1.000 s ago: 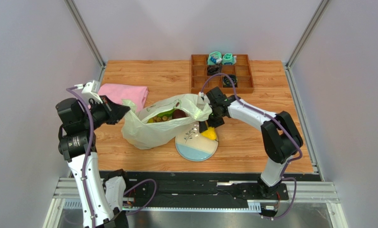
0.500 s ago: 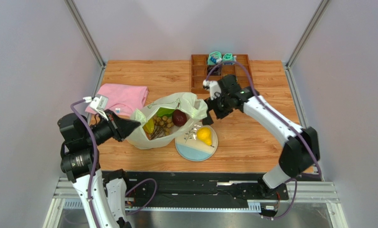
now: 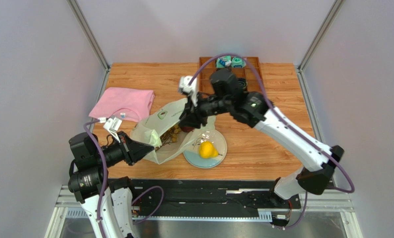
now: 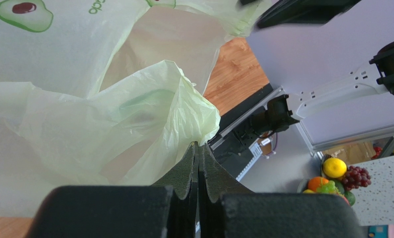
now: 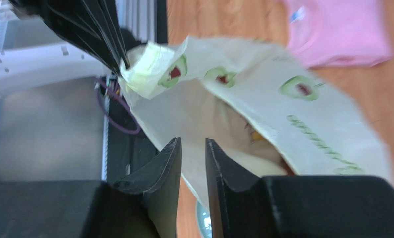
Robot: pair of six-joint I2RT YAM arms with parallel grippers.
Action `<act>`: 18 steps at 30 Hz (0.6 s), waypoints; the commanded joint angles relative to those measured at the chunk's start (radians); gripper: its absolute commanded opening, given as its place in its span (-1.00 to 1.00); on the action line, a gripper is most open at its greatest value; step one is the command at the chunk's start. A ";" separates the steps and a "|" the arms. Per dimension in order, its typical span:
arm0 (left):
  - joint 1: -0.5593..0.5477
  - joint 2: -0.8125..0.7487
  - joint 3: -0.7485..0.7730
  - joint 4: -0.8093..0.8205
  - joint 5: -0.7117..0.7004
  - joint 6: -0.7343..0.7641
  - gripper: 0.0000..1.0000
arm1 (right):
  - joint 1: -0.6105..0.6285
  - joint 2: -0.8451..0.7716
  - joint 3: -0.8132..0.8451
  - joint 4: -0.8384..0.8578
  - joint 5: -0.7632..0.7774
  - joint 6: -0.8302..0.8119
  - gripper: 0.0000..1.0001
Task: Take the fake fruits out of the plastic bag
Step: Place the fake fruit on the plate, then take out the fake fruit from the plastic bag.
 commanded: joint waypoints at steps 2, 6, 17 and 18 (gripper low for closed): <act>0.007 -0.038 0.043 -0.104 -0.049 0.075 -1.00 | 0.078 0.105 -0.131 -0.007 0.016 0.007 -0.49; 0.007 -0.072 0.064 -0.161 -0.069 0.095 -1.00 | 0.113 0.236 -0.141 0.039 0.104 0.002 -0.67; 0.009 -0.099 0.371 -0.316 -0.327 0.205 -1.00 | 0.195 0.341 -0.293 0.088 0.258 0.131 -0.52; 0.010 -0.104 0.386 -0.333 -0.292 0.226 -1.00 | 0.193 0.334 -0.302 0.099 0.288 0.136 -0.52</act>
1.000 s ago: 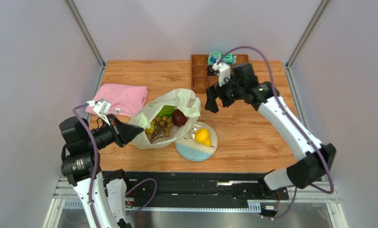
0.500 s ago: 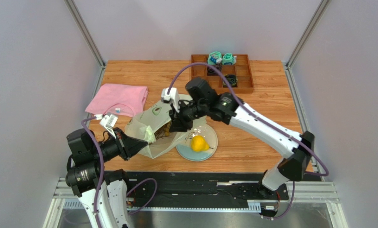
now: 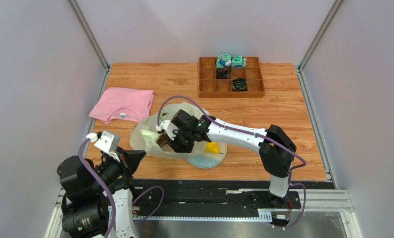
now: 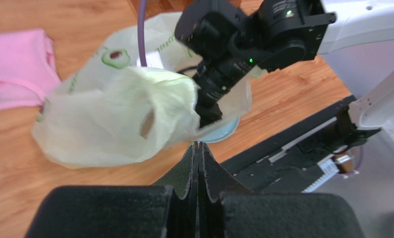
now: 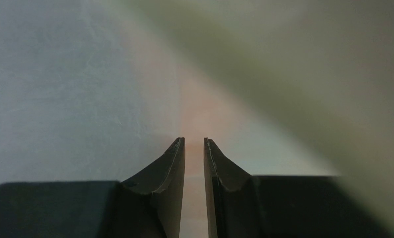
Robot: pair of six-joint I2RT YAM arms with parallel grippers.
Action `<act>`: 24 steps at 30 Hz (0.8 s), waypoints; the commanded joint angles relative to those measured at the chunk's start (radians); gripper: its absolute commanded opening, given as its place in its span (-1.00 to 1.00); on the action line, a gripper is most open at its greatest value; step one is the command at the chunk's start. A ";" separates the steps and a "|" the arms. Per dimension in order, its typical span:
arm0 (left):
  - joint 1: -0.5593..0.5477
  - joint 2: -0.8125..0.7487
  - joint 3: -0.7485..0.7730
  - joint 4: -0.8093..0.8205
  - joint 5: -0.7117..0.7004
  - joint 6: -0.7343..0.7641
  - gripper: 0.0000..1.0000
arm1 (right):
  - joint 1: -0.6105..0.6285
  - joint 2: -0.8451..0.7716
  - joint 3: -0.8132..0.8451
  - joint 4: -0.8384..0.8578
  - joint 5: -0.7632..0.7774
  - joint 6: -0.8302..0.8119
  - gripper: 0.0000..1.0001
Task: Take the fake fruits out of the plastic bag
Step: Take out the fake fruit from the plastic bag.
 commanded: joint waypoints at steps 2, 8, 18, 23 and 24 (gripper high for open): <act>0.008 -0.034 0.081 -0.217 0.011 0.149 -1.00 | 0.008 -0.065 -0.019 0.056 0.171 0.054 -0.52; 0.013 -0.077 0.021 -0.289 0.078 0.194 -1.00 | -0.032 0.013 0.126 0.058 0.356 0.022 0.31; 0.040 -0.029 -0.018 -0.268 0.283 0.206 0.75 | -0.046 0.070 0.156 0.053 0.498 0.044 0.64; 0.042 -0.002 -0.051 -0.185 0.188 0.153 0.82 | -0.049 0.048 0.150 0.052 0.469 0.058 0.65; 0.041 0.003 -0.063 -0.130 0.157 0.122 0.82 | -0.055 0.045 0.148 0.052 0.462 0.061 0.64</act>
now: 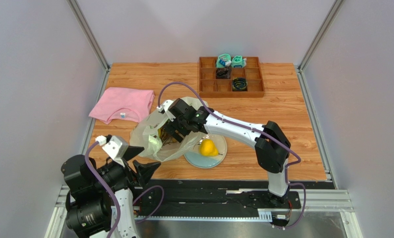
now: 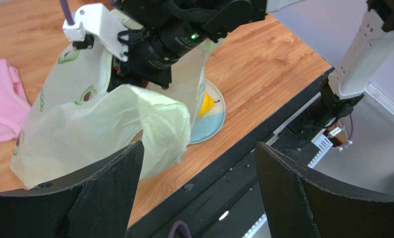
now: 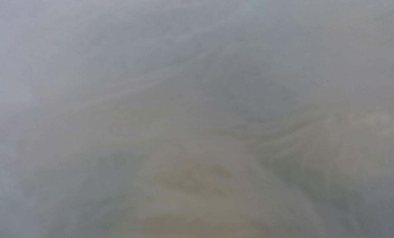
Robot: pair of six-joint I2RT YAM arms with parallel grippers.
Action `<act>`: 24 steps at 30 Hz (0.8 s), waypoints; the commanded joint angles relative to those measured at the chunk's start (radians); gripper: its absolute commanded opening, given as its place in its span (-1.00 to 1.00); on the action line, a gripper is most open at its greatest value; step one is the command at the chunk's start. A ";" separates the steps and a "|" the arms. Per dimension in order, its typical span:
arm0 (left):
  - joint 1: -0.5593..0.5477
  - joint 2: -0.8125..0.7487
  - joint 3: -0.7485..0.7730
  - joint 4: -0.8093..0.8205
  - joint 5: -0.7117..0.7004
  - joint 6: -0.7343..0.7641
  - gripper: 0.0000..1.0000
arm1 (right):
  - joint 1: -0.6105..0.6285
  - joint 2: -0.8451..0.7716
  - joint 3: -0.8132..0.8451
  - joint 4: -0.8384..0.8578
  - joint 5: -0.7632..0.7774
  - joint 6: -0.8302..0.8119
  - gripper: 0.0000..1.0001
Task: Take the fake fruits out of the plastic bag
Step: Take out the fake fruit from the plastic bag.
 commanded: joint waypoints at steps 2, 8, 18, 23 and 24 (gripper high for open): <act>0.013 0.049 -0.074 -0.065 -0.113 -0.135 0.82 | -0.014 -0.034 0.011 0.019 -0.005 0.030 0.65; 0.013 0.147 -0.215 0.188 -0.044 -0.336 0.83 | -0.029 -0.037 0.014 0.016 -0.025 0.041 0.65; -0.183 0.348 -0.191 0.363 0.042 -0.362 0.47 | -0.038 -0.005 0.034 0.010 -0.045 0.064 0.65; -0.186 0.345 -0.122 0.247 0.034 -0.286 0.40 | -0.040 -0.008 0.035 0.019 -0.038 0.063 0.65; -0.185 0.342 -0.112 0.226 0.043 -0.275 0.37 | -0.040 -0.009 0.035 0.018 -0.037 0.061 0.66</act>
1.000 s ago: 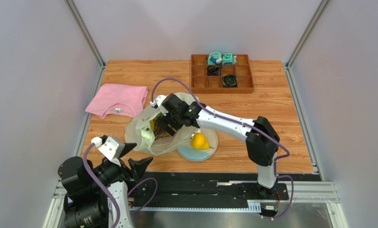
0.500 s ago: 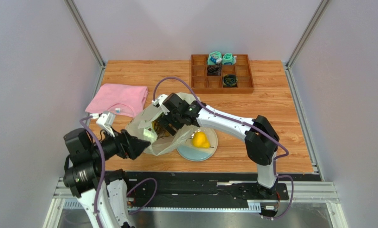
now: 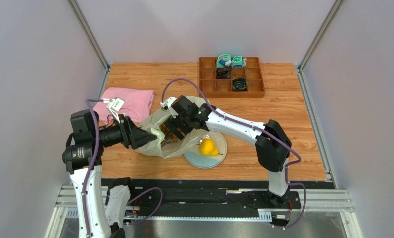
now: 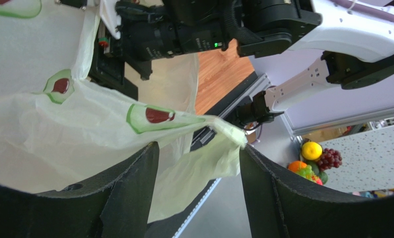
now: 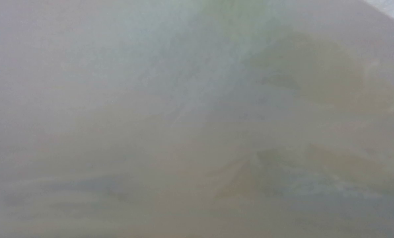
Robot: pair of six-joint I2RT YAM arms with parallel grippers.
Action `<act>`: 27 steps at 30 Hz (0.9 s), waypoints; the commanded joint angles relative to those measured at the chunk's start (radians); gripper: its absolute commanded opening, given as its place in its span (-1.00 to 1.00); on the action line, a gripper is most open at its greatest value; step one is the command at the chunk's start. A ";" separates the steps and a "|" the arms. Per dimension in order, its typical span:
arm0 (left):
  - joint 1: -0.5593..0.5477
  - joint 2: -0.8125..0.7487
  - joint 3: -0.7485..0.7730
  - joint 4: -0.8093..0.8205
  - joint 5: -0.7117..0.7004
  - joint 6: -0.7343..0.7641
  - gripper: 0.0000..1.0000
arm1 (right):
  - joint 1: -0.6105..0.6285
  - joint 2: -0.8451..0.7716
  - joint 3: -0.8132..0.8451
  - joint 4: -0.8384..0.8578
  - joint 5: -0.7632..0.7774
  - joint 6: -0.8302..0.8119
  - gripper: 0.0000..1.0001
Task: Take the fake fruits out of the plastic bag
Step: Take out the fake fruit from the plastic bag.
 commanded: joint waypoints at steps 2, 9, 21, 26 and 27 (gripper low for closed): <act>-0.004 -0.026 0.105 -0.073 0.062 0.066 0.33 | -0.002 -0.005 0.033 0.024 -0.001 0.013 0.66; -0.041 0.026 0.029 0.028 0.066 0.003 0.32 | -0.018 0.015 0.044 0.016 -0.007 0.065 0.68; -0.159 0.181 0.191 -0.140 0.031 0.200 -1.00 | -0.024 0.015 0.026 0.024 -0.024 0.094 0.69; -0.147 0.094 0.246 -0.508 -0.113 0.365 -1.00 | -0.025 0.015 0.010 0.044 -0.022 0.125 0.68; -0.130 0.065 0.240 -0.545 -0.095 0.386 -1.00 | -0.025 0.017 0.016 0.044 -0.021 0.140 0.67</act>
